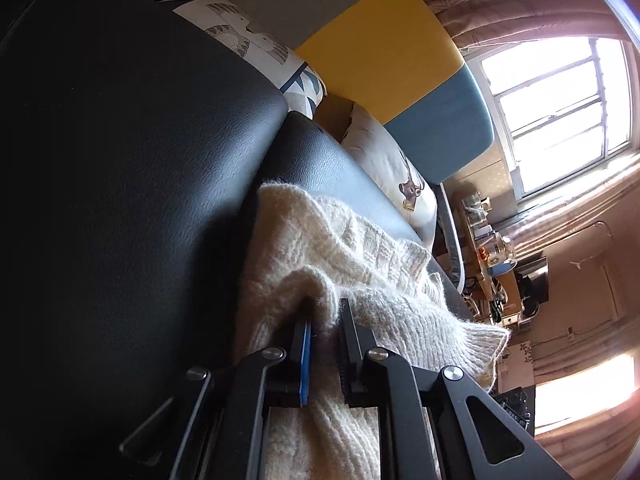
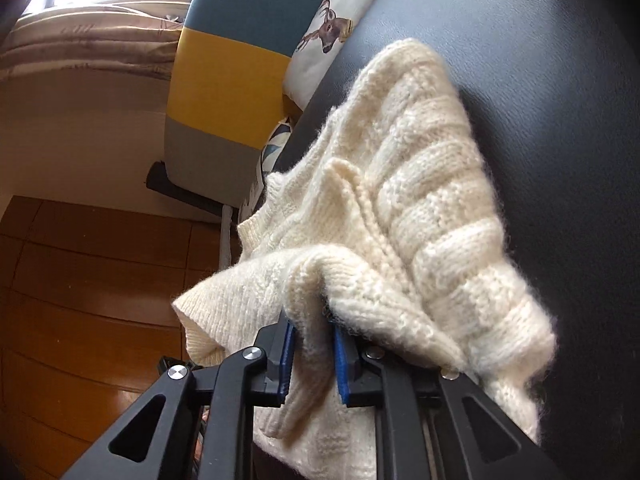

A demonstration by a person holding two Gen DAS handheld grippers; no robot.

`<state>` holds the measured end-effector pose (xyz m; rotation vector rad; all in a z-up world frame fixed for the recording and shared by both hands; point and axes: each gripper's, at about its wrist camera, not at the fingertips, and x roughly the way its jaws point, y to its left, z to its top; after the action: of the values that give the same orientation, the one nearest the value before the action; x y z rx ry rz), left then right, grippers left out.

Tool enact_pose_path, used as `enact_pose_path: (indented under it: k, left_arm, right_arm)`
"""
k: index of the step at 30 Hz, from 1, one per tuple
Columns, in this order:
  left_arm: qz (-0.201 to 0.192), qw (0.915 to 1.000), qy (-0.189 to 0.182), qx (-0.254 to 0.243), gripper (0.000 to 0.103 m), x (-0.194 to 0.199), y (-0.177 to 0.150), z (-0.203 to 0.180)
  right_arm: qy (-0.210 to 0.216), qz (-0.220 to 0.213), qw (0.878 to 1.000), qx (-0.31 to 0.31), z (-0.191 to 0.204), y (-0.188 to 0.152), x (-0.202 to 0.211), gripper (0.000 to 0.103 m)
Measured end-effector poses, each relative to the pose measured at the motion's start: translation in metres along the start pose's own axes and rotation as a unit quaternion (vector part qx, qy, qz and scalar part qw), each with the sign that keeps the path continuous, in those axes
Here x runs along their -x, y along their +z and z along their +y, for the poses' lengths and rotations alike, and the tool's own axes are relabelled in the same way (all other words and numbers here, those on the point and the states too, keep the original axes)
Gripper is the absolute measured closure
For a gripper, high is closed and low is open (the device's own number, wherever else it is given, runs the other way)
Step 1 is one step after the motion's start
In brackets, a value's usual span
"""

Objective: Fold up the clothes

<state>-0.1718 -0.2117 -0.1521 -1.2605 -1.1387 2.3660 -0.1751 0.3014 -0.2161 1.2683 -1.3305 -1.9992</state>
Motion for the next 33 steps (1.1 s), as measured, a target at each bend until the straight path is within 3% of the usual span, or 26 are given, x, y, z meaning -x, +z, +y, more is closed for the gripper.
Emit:
enact_pose_path:
  k: [6, 10, 11, 13, 17, 19, 23, 33]
  left_arm:
    - [0.008, 1.0, 0.0, 0.002, 0.09, 0.052, -0.069, 0.008]
    - [0.011, 0.9996, -0.018, 0.019, 0.085, 0.084, -0.095, 0.015]
    - [0.004, 0.9997, -0.019, 0.017, 0.084, 0.092, -0.098, 0.013]
    - [-0.009, 0.9997, -0.02, 0.012, 0.074, 0.108, -0.104, 0.009]
    - [-0.031, 0.9991, -0.006, -0.029, 0.056, 0.135, -0.115, -0.003]
    - [-0.019, 0.9989, -0.018, -0.039, 0.049, 0.141, -0.122, -0.005]
    - [-0.013, 0.9974, 0.002, -0.07, 0.047, 0.141, -0.133, -0.009]
    - [0.021, 0.9978, -0.032, -0.054, 0.049, 0.121, -0.146, -0.006]
  right_arm:
    - [0.023, 0.029, 0.999, -0.031, -0.016, -0.056, 0.04, 0.085]
    - [0.088, 0.018, 0.995, -0.051, -0.018, -0.088, 0.073, 0.066]
    - [0.098, 0.013, 0.994, -0.045, -0.015, -0.096, 0.079, 0.058]
    - [0.107, 0.013, 0.993, -0.039, -0.01, -0.108, 0.083, 0.046]
    - [0.103, 0.034, 0.994, -0.021, -0.003, -0.125, 0.075, 0.045]
    - [0.096, 0.039, 0.995, -0.012, 0.0, -0.13, 0.069, 0.045]
    - [0.091, 0.039, 0.995, -0.013, 0.002, -0.128, 0.056, 0.045]
    - [0.063, 0.038, 0.997, -0.006, 0.011, -0.132, 0.048, 0.045]
